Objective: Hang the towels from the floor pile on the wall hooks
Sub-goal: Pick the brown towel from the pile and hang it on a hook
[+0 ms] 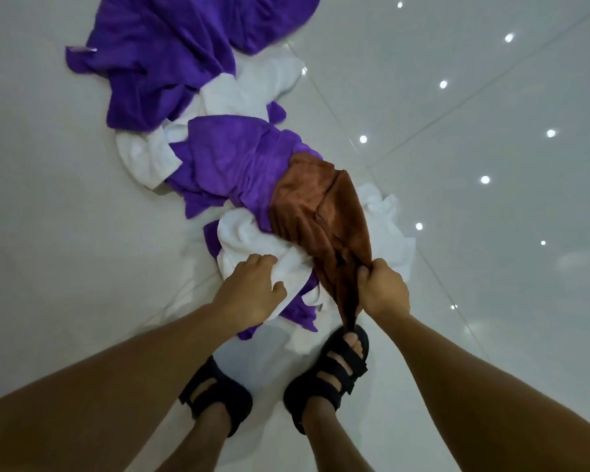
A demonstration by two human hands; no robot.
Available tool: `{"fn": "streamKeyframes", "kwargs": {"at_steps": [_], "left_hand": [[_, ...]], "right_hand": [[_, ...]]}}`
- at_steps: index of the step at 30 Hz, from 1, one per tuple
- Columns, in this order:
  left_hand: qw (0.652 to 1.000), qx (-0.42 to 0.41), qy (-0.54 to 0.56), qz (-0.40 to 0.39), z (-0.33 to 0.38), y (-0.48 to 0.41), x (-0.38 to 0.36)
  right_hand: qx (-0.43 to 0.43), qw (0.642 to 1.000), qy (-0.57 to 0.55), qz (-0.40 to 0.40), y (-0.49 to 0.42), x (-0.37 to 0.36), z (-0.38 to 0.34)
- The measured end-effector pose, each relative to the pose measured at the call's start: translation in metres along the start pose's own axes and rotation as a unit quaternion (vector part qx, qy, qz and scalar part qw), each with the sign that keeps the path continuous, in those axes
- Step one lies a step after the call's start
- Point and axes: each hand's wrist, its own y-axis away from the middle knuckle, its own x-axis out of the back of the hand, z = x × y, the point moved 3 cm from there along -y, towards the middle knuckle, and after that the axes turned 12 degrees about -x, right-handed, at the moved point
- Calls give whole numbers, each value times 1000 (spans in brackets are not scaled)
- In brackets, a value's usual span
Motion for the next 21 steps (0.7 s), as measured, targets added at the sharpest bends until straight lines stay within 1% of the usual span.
{"fn": "streamKeyframes", "kwargs": {"at_steps": [2,4,6,8,9,10,11,13,14,15,16,17,19,20,21], "left_hand": [[999,-27,21,2,25,13,25],[996,-70,56,14,59,27,59],[990,-98,100,5,96,45,100],[984,-109,142,12,127,68,146],[982,-117,147,31,140,81,169],[981,-128,126,74,151,96,193],[978,-143,75,130,160,111,218],[956,-154,-39,247,175,146,268],[947,-146,-62,279,180,165,292],[945,-138,-67,288,184,182,313],[950,-134,-61,275,186,199,331],[958,-134,-53,249,187,215,344],[965,-149,-34,212,192,245,365],[963,-159,-16,218,196,259,376],[957,-163,5,239,201,272,388]], "right_hand": [[21,993,-113,-15,30,28,-18],[60,975,-213,-13,65,65,-46],[106,951,-291,-8,105,109,-80],[146,930,-337,-11,147,154,-112],[165,926,-340,-8,169,175,-125],[187,926,-329,4,191,195,-137],[210,927,-309,25,213,215,-148],[263,935,-227,78,257,255,-168],[290,936,-174,96,278,272,-178],[309,934,-142,109,298,289,-187],[308,932,-149,120,317,306,-194],[287,931,-191,123,336,323,-201],[233,918,-304,100,374,352,-217],[238,909,-332,81,396,362,-226],[267,902,-333,67,420,369,-236]]}}
